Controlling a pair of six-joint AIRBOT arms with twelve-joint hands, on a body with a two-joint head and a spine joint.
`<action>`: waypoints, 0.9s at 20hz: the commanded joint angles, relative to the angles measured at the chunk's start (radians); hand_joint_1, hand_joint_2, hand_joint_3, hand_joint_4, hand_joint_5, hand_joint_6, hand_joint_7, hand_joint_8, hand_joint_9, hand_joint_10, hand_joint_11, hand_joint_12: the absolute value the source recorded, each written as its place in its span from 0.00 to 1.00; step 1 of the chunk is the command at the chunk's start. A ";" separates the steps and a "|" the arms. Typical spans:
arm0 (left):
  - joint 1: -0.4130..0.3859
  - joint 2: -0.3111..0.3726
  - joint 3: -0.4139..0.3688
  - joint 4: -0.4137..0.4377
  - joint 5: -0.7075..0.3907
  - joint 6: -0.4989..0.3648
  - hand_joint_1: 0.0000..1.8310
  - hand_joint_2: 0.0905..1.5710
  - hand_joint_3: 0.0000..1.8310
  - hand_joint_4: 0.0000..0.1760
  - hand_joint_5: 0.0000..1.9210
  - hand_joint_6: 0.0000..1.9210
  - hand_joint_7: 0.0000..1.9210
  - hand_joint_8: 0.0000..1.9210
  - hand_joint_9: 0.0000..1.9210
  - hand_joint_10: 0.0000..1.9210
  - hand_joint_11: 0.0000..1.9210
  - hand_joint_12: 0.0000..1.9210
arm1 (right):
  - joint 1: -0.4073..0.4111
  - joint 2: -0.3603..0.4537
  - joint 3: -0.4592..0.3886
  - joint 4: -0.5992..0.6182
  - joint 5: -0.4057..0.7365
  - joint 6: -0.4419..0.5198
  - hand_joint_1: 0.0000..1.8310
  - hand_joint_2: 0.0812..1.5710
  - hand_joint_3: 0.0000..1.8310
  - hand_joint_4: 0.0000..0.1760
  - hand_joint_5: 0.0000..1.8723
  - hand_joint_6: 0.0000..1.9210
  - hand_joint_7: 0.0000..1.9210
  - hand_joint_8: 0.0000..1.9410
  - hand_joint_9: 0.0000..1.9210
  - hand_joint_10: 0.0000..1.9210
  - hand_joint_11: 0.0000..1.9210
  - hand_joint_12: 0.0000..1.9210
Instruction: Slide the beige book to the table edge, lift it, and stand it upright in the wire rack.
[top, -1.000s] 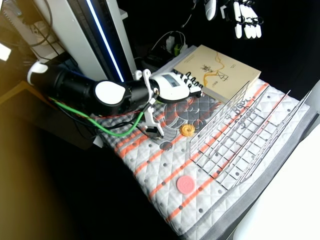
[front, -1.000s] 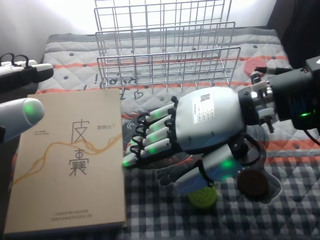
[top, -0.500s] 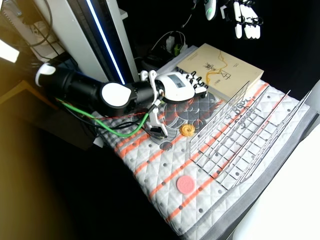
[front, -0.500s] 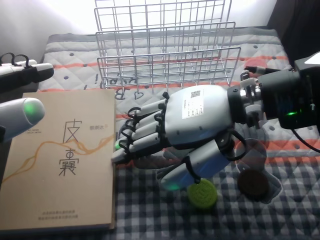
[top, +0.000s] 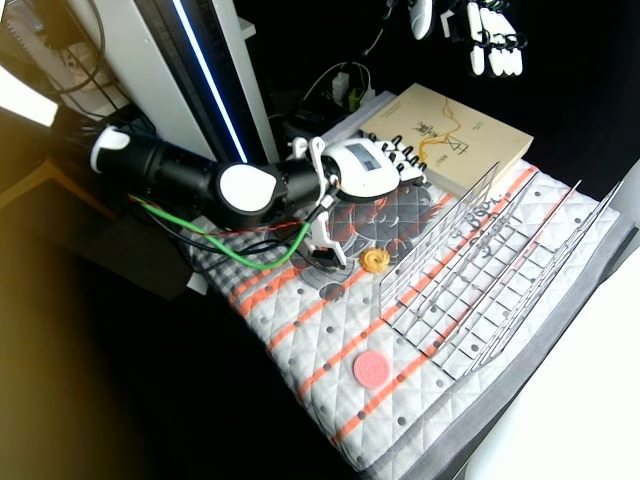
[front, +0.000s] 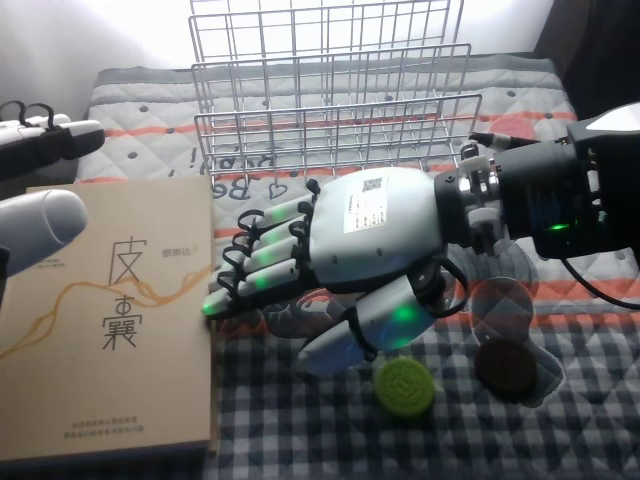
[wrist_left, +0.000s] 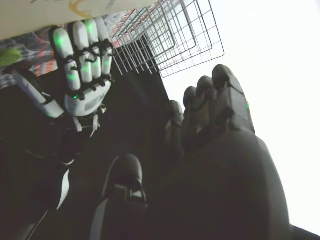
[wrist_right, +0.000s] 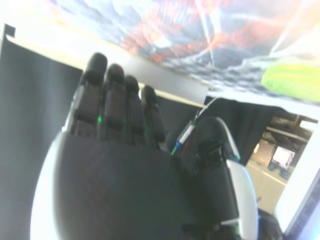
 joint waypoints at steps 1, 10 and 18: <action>-0.006 0.001 0.006 0.002 -0.123 -0.003 0.00 0.82 0.00 0.32 0.17 0.00 0.11 0.00 0.08 0.00 0.00 0.16 | 0.018 -0.010 0.002 0.074 0.049 -0.003 0.00 0.86 0.00 0.20 0.07 0.00 0.09 0.00 0.11 0.00 0.04 0.25; -0.006 -0.002 0.006 0.002 -0.125 -0.003 0.00 0.83 0.00 0.31 0.18 0.00 0.12 0.00 0.08 0.00 0.00 0.14 | 0.018 -0.045 0.016 0.099 0.046 -0.015 0.00 0.86 0.00 0.31 0.08 0.00 0.10 0.00 0.12 0.00 0.05 0.26; -0.006 -0.004 0.007 0.002 -0.126 -0.004 0.00 0.82 0.00 0.37 0.17 0.00 0.11 0.00 0.08 0.00 0.00 0.12 | 0.018 -0.063 0.026 0.103 0.046 -0.019 0.00 0.86 0.00 0.18 0.08 0.00 0.12 0.00 0.14 0.00 0.01 0.39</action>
